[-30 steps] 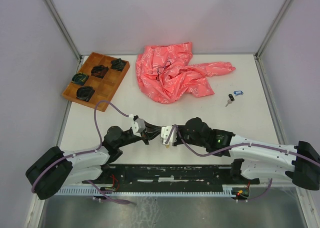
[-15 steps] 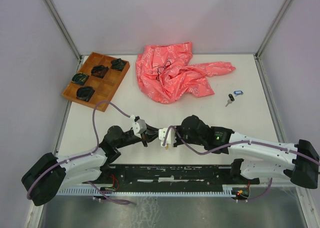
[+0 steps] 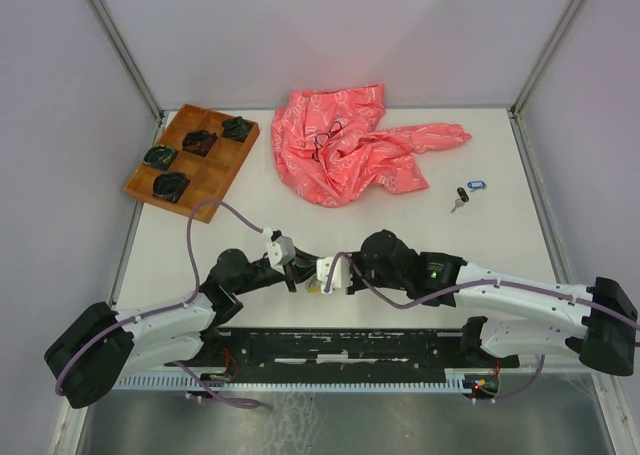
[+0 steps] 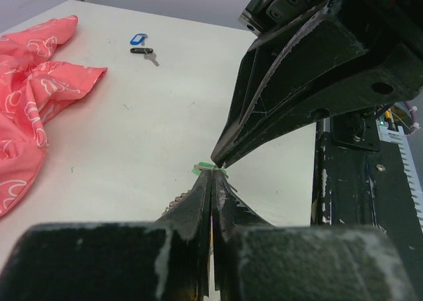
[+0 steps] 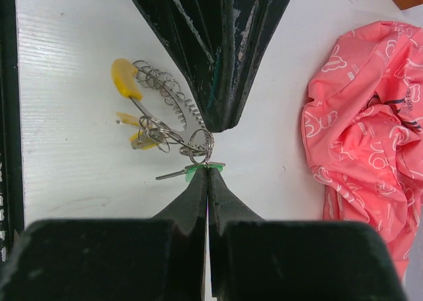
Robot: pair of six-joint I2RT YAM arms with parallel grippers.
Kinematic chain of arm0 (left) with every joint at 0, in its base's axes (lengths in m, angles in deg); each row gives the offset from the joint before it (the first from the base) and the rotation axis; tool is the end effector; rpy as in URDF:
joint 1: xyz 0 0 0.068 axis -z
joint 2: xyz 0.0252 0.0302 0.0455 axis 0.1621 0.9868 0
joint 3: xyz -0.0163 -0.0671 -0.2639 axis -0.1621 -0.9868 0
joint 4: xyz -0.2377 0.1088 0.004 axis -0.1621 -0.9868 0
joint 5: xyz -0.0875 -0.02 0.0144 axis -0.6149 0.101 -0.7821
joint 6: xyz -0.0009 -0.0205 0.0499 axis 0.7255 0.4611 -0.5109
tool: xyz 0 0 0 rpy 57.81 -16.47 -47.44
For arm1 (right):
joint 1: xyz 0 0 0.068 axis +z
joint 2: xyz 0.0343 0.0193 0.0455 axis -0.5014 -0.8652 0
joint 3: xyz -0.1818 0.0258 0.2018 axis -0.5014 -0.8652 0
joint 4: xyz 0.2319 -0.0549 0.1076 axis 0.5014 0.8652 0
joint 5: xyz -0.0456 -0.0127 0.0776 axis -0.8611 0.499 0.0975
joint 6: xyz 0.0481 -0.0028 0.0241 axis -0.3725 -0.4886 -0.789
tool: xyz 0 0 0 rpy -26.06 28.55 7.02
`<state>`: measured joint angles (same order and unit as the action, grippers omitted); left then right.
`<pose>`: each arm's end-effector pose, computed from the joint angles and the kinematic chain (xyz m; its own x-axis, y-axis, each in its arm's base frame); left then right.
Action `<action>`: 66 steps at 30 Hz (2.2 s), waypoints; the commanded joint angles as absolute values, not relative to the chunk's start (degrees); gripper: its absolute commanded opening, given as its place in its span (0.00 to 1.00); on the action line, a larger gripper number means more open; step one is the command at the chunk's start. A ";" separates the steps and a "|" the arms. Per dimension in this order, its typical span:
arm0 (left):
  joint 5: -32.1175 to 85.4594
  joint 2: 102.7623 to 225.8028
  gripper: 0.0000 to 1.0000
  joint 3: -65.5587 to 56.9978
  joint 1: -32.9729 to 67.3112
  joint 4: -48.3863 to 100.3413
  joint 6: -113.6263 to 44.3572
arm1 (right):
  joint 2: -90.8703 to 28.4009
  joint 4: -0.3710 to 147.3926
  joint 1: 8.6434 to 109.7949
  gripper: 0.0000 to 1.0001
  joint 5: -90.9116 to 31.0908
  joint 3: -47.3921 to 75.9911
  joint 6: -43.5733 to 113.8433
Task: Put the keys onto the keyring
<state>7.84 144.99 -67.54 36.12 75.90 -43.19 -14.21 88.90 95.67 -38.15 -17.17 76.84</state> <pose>0.1207 -0.1458 0.2025 0.0086 -0.0757 -0.9971 0.9546 0.2975 -0.0144 0.1013 0.2221 0.2598 0.3201 -0.6785 -0.6612 -0.8825 0.0403 -0.4686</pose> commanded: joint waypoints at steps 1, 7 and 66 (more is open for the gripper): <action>7.67 145.86 0.06 -65.21 36.14 77.16 -42.54 | -14.08 86.74 95.92 0.01 -38.49 -15.36 77.44; 7.66 145.39 0.15 -65.27 36.09 72.76 -47.33 | -13.37 88.06 95.97 0.01 -39.22 -15.26 79.34; -1.87 152.95 0.30 -58.20 36.04 62.44 -65.24 | -13.20 90.15 95.97 0.01 -36.27 -14.16 80.45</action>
<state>-1.16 152.23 -59.81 36.12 60.30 -62.44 -14.38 91.88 95.67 -37.43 -17.09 79.95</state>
